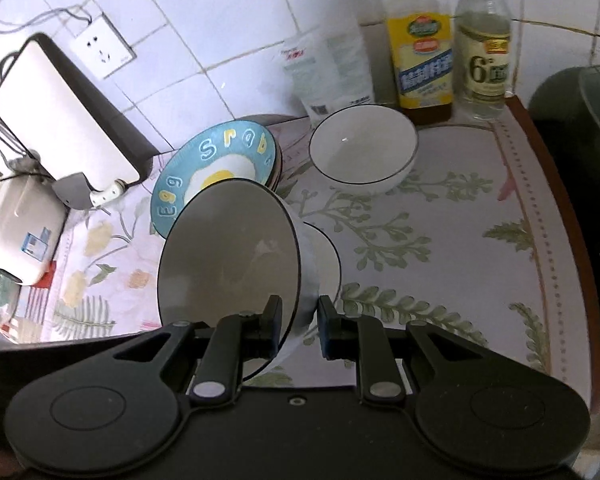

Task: Organize plates and bowls
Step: 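Carry the held bowl over the placed bowl and lower it inside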

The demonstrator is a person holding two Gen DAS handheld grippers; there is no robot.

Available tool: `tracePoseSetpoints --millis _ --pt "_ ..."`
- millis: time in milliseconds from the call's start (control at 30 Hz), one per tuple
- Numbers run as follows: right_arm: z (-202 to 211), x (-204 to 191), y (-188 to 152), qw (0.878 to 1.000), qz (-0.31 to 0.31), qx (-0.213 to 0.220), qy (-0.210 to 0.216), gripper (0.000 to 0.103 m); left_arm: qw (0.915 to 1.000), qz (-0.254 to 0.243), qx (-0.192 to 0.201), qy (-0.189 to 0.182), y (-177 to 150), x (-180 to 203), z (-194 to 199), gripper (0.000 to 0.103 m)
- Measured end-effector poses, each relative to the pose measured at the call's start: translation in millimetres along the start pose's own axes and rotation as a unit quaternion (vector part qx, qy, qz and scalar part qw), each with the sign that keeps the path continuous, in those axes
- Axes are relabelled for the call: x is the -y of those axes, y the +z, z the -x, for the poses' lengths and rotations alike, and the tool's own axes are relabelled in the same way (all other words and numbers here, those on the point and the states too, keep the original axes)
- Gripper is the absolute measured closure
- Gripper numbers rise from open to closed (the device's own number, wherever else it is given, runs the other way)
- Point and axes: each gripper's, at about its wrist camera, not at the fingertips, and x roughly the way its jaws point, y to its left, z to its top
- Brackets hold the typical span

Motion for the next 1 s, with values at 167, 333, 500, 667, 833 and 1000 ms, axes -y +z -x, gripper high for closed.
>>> tracePoseSetpoints --millis 167,333,500,667,833,1000 --pt "-22.9 6.5 7.3 1.000 -0.005 -0.015 0.003 0.080 0.9997 0.018 -0.017 -0.005 9.8 -9.9 -22.3 0.091" --pt "-36.5 11.0 12.6 1.000 -0.007 -0.026 -0.004 0.080 0.9993 0.019 -0.031 0.006 15.2 -7.4 -39.1 0.091" --pt "-48.8 11.4 16.3 0.999 0.004 -0.037 -0.008 0.079 0.9990 0.019 -0.038 0.017 21.3 -7.7 -49.9 0.091" --pt "-58.8 15.2 24.0 0.999 0.001 -0.048 -0.005 0.078 0.9984 0.022 -0.046 0.026 28.0 -6.3 -56.0 0.091" --pt "-65.3 13.1 26.8 0.998 0.021 -0.055 -0.009 0.078 0.9982 0.010 -0.042 0.042 30.3 -1.4 -58.4 0.091" --pt "-66.7 7.3 26.8 0.997 0.049 -0.061 -0.018 0.077 0.9976 0.010 -0.044 0.053 31.2 1.8 -58.2 0.091"
